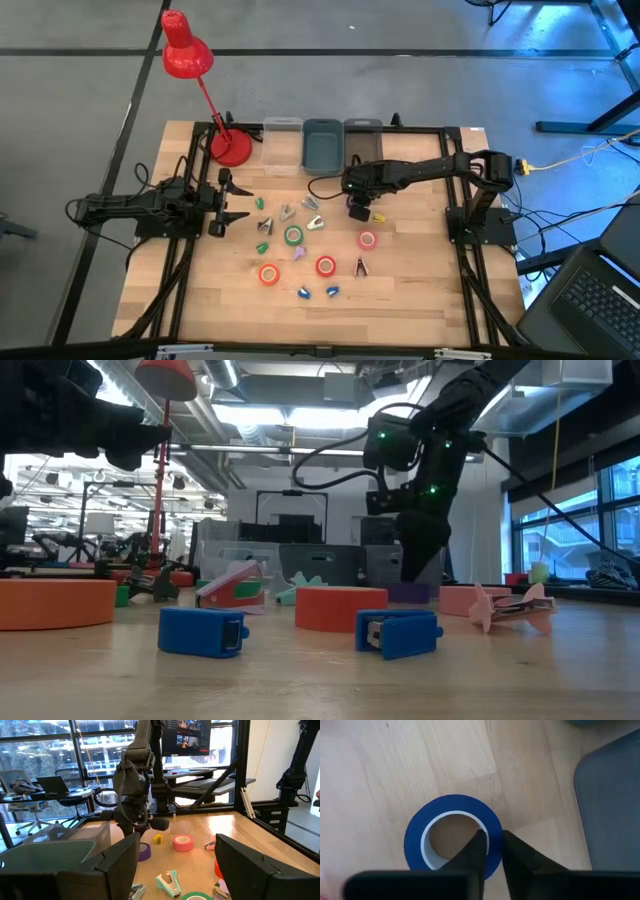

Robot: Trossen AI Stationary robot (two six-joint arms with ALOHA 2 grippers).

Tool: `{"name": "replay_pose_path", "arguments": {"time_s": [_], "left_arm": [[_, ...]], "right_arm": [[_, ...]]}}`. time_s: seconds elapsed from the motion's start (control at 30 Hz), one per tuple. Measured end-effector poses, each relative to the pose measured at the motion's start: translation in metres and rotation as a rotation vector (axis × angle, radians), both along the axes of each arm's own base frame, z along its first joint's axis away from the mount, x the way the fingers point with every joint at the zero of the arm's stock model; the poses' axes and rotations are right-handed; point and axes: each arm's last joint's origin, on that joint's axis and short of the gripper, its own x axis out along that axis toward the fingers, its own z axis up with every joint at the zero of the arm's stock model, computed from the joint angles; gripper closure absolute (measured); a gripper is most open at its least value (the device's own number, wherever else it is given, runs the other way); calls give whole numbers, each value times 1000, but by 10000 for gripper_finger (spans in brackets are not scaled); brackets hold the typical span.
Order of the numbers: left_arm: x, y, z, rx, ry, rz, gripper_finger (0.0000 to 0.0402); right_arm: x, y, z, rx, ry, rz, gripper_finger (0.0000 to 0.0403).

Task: Pick and place Stapler, Stapler remover, tape
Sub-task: Put the purple tape into the black bin

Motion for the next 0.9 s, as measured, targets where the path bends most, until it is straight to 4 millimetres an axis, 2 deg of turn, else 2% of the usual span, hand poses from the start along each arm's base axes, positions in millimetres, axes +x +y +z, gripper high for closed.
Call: {"name": "replay_pose_path", "arguments": {"time_s": [0.07, 0.23, 0.33, 0.5, 0.67, 0.8, 0.9], "left_arm": [[0, 0, 0, 0, 0, 0, 154], [0, 0, 0, 0, 0, 0, 154], [0, 0, 0, 0, 0, 0, 154], [0, 0, 0, 0, 0, 0, 154], [0, 0, 0, 0, 0, 0, 154], [0, 0, 0, 0, 0, 0, 154], [0, 0, 0, 0, 0, 0, 154]], "right_arm": [[0, 0, 1, 7, -4, 2, 385], [1, 0, 3, 22, -9, -6, 390], [1, 4, 9, 128, 35, 11, 403], [12, 1, 44, 122, 62, 53, 402], [27, -1, 78, 65, -3, 100, 402], [33, -4, 85, 70, -62, 101, 394], [36, -1, 85, 134, -98, 144, 367]]}}
